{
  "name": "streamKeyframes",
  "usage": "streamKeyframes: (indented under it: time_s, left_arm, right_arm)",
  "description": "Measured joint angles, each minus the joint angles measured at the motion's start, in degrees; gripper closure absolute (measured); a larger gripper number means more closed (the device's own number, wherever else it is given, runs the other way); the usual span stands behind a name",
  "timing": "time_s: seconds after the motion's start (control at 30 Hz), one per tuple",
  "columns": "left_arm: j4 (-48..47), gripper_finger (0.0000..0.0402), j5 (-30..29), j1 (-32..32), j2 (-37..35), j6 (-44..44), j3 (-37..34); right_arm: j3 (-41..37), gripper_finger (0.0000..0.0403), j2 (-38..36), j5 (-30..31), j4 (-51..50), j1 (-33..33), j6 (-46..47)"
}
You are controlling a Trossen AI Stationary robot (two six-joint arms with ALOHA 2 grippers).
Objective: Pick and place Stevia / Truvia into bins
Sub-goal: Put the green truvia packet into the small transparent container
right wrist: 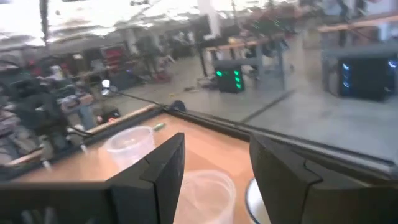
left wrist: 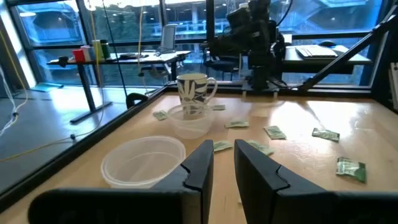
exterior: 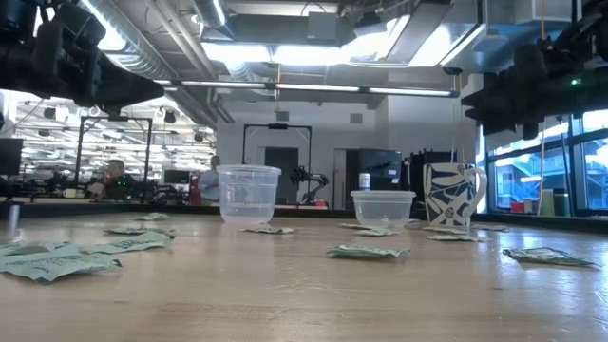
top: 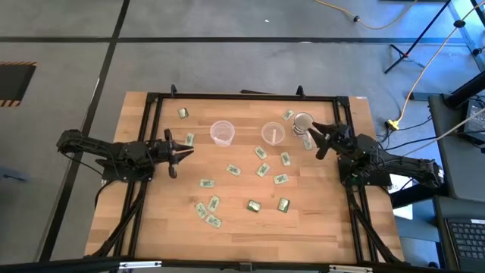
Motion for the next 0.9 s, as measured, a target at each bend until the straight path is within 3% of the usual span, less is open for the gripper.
streamKeyframes:
  time_s: [0.27, 0.5, 0.63, 0.9]
  left_arm:
    - [0.0, 0.0343, -0.2, 0.0, 0.0, 0.0, 0.0]
    - [0.0, 0.0343, -0.4, 0.0, 0.0, 0.2, 0.0]
    - [0.0, 0.0343, -0.4, 0.0, 0.0, 0.2, 0.0]
    - [0.0, 0.0343, -0.4, 0.0, 0.0, 0.7, 0.0]
  right_arm:
    - [2.0, 0.0219, 0.8, -8.4, 1.0, 0.4, -2.7]
    - [9.4, 0.0219, 6.5, -8.8, 0.7, 3.1, -10.5]
    - [15.6, 0.0219, 12.5, -8.8, -0.5, 4.9, -13.1]
    - [32.3, 0.0219, 30.8, -8.6, -14.5, 8.4, -12.0]
